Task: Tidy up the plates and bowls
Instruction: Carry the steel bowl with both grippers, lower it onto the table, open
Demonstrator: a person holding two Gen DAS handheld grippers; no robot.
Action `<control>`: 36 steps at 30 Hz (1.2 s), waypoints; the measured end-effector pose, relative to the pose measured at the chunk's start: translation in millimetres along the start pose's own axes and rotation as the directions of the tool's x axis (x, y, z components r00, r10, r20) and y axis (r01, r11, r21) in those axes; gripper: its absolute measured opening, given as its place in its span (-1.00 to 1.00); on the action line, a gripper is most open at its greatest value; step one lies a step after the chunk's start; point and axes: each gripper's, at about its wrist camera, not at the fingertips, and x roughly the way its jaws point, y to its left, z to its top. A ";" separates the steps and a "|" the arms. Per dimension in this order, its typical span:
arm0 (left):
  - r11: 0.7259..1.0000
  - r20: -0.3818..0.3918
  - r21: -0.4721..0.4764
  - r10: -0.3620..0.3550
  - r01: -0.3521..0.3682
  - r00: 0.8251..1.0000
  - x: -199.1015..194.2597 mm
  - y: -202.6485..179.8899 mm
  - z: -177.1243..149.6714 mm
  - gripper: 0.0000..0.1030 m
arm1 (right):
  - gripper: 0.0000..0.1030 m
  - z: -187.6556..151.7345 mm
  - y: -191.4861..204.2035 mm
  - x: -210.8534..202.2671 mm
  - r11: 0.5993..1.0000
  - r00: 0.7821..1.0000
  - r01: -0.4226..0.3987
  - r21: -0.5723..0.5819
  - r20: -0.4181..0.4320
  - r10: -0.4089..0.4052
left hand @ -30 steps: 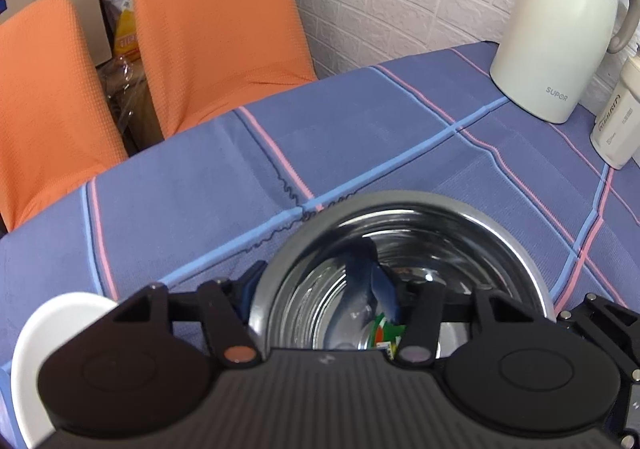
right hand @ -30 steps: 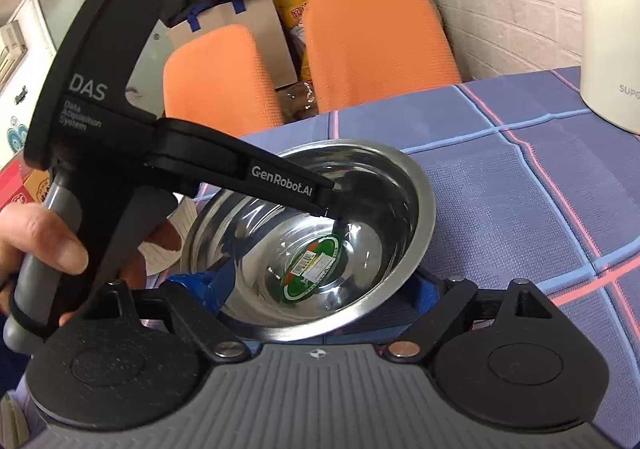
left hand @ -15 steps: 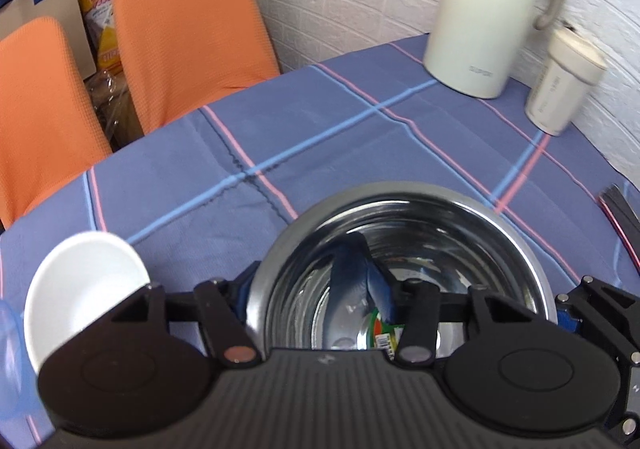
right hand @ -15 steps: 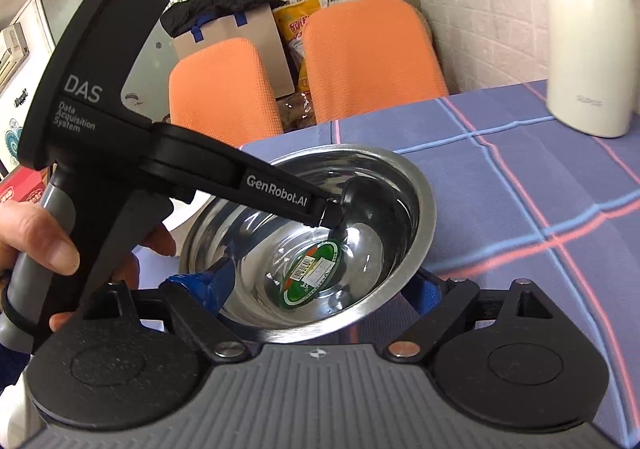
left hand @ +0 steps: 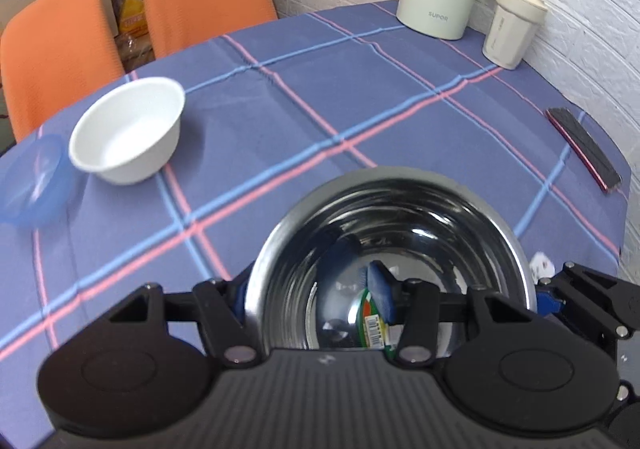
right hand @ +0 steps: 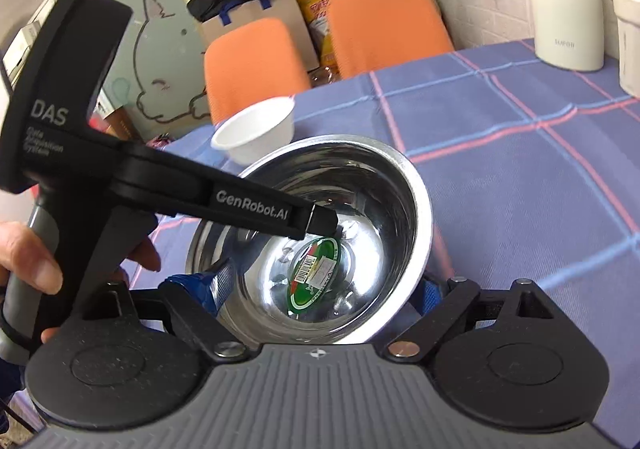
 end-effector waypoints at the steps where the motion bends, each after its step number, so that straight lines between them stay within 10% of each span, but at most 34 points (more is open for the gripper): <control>1: 1.000 0.006 0.002 0.003 -0.003 1.000 -5.2 0.0 -7.0 -0.04 | 0.50 -5.2 4.6 -2.3 1.000 1.000 -0.004 -0.006 -0.003 0.004; 20: 1.000 0.005 -0.031 -0.002 0.002 1.000 9.3 3.5 -34.1 0.00 | 0.50 -36.9 17.1 -4.0 1.000 0.999 0.004 -0.019 -0.048 -0.005; 28: 0.998 0.067 -0.015 0.063 -0.063 0.996 -1.2 3.2 -34.0 0.72 | 0.49 -32.8 8.4 -6.0 1.000 0.999 0.026 0.005 -0.046 -0.026; 36: 0.996 0.142 -0.048 0.075 -0.068 0.987 -30.3 11.3 -36.0 0.77 | 0.49 -29.8 3.3 -21.0 0.998 0.998 0.058 0.032 -0.019 -0.057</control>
